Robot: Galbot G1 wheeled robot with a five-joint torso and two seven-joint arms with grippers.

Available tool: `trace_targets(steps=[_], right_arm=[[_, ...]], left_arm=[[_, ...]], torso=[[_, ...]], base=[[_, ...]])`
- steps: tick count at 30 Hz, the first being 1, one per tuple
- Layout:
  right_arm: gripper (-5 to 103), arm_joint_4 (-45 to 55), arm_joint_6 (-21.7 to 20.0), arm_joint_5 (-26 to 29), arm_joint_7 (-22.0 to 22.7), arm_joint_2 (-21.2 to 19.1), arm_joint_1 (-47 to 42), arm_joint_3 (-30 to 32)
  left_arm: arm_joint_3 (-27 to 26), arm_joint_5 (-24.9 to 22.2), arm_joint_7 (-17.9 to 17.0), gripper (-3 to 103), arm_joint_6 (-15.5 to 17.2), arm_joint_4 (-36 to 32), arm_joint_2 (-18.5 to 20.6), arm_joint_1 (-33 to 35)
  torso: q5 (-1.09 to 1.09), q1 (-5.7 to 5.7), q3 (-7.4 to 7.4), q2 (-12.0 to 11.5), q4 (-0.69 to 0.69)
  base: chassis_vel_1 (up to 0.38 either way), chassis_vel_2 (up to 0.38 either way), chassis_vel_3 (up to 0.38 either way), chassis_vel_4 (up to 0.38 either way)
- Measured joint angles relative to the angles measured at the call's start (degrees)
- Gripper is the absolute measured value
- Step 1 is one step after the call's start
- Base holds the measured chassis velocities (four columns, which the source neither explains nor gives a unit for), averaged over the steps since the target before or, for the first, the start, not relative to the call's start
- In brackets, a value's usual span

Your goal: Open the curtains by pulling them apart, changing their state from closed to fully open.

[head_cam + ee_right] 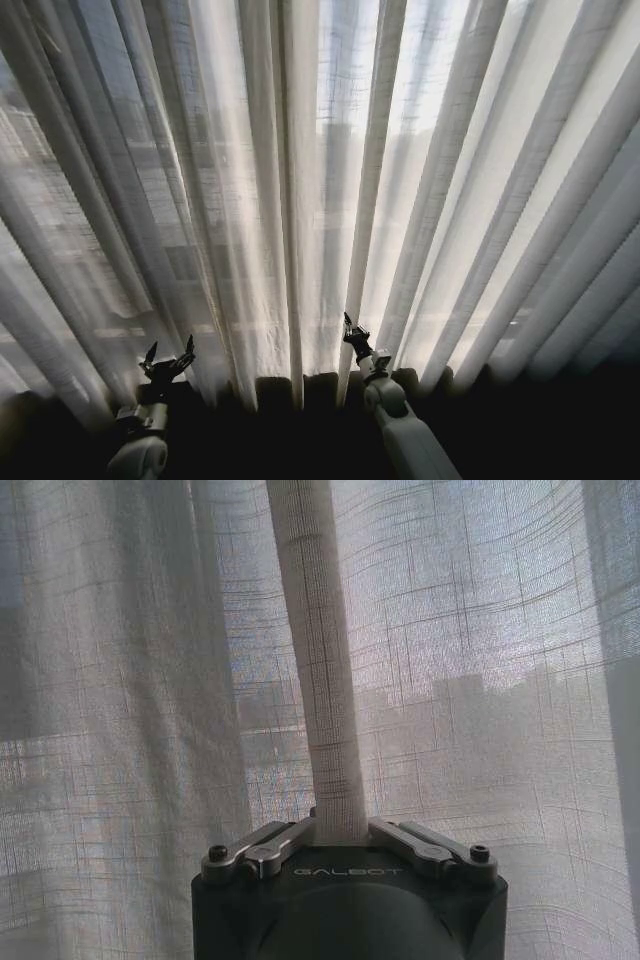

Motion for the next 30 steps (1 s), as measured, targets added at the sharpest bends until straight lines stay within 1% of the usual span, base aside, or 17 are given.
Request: trace_targets(steps=[7,14,17,23,30], right_arm=[[0,0.1,-0.1,0.0,-0.4,-0.3,-0.1,0.4],[0,0.0,-0.1,0.2,-1.0,-0.4,-0.2,0.7],[0,0.0,-0.2,0.4,-1.1,-0.4,-0.2,0.9],[0,0.0,-0.1,0.4,-1.5,-0.4,-0.5,1.3],[0,0.0,0.0,0.4,-2.1,-0.6,-0.6,1.6]], left_arm=[[0.0,0.0,0.0,100,0.0,0.0,0.0,0.0],[0.0,0.0,0.0,100,0.0,0.0,0.0,0.0],[0.0,0.0,0.0,100,0.0,0.0,0.0,0.0],[0.0,0.0,0.0,100,0.0,0.0,0.0,0.0],[0.0,0.0,0.0,100,0.0,0.0,0.0,0.0]], torso=[[0.00,0.00,0.00,0.0,0.00],[0.00,0.00,0.00,0.0,0.00],[0.00,0.00,0.00,0.0,-0.02],[0.01,0.00,0.00,0.0,-0.01],[0.01,0.01,0.00,0.0,-0.02]], base=[[-0.079,-0.072,0.060,0.076],[-0.198,-0.211,0.211,0.186],[-0.281,-0.267,0.248,0.258],[-0.309,-0.302,0.323,0.316],[-0.376,-0.350,0.360,0.342]])
